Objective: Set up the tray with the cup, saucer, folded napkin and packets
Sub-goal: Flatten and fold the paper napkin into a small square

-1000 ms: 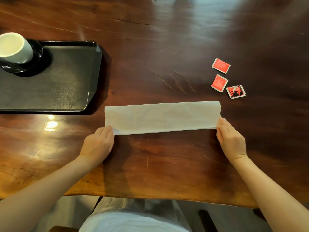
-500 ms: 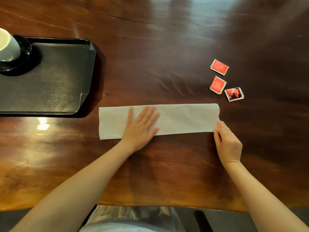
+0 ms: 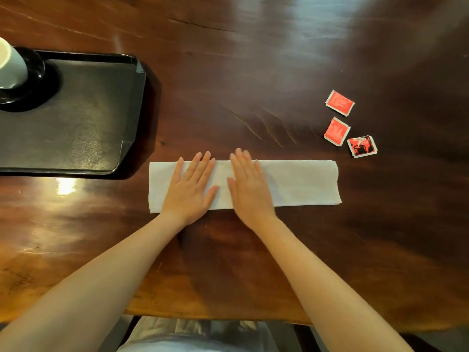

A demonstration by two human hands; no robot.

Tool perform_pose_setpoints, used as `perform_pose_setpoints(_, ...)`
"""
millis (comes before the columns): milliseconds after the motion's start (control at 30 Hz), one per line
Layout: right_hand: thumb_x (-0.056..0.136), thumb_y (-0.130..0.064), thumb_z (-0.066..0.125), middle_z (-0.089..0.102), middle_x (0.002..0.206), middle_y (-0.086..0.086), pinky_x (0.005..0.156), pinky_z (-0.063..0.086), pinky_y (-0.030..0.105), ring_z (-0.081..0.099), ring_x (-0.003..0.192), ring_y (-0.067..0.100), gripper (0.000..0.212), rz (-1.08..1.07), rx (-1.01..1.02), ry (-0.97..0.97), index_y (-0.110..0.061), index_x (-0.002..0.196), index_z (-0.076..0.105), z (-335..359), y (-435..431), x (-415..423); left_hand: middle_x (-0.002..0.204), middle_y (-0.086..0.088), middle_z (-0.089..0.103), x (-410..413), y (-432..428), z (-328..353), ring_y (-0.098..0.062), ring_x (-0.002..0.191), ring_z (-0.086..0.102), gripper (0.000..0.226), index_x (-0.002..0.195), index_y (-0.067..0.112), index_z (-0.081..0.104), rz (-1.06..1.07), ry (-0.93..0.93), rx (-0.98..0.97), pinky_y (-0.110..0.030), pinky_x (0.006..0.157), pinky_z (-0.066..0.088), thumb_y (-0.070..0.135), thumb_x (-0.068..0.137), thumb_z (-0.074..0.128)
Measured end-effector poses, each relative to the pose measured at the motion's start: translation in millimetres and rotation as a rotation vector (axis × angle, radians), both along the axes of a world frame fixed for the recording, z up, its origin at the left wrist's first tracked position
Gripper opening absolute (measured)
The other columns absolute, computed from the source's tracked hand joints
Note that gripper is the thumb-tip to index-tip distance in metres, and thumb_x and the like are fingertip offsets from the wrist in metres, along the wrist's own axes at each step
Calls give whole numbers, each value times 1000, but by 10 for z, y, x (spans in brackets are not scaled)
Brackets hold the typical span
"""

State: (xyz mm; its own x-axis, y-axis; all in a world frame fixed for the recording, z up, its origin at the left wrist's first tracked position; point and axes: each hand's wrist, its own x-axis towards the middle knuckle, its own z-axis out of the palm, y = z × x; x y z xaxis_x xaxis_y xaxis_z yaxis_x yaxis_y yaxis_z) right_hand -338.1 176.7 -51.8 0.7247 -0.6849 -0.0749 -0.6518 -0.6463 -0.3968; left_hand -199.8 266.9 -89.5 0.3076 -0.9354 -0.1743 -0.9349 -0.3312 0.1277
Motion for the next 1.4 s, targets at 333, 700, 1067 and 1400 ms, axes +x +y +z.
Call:
perform_pose_setpoints(333,98,-42,14,2,160,-2,120,0,40,-3,147,18,55,-172,-66,283,-25,149,4,-302,-745,-790,155,5,-8,150,78,-13,-13,145,-7,75,149,20,2,110,0,-15,-33,118,-12,63,87,2)
perform_pose_setpoints(700,98,-44,12,-7,159,-1,118,-4,35,-7,146,17,58,-215,-47,404,-21,149,-3,-221,-1006,-1199,158,3,-5,238,159,57,-11,144,-10,80,150,19,3,140,10,8,-25,113,-21,66,86,2)
perform_pose_setpoints(1067,92,-24,52,43,133,17,95,43,41,43,119,31,48,-718,-5,231,-4,134,41,79,-862,-1220,158,-9,15,-284,-229,343,-28,146,12,59,148,13,20,109,103,-113,-43,117,2,42,97,23)
perform_pose_setpoints(1400,83,-18,67,52,121,16,75,44,35,53,98,28,43,-1019,461,134,-6,118,45,230,-1133,-1160,156,2,-22,-1158,-640,39,-16,141,-26,61,144,22,-18,-79,162,7,-41,116,-16,50,97,9)
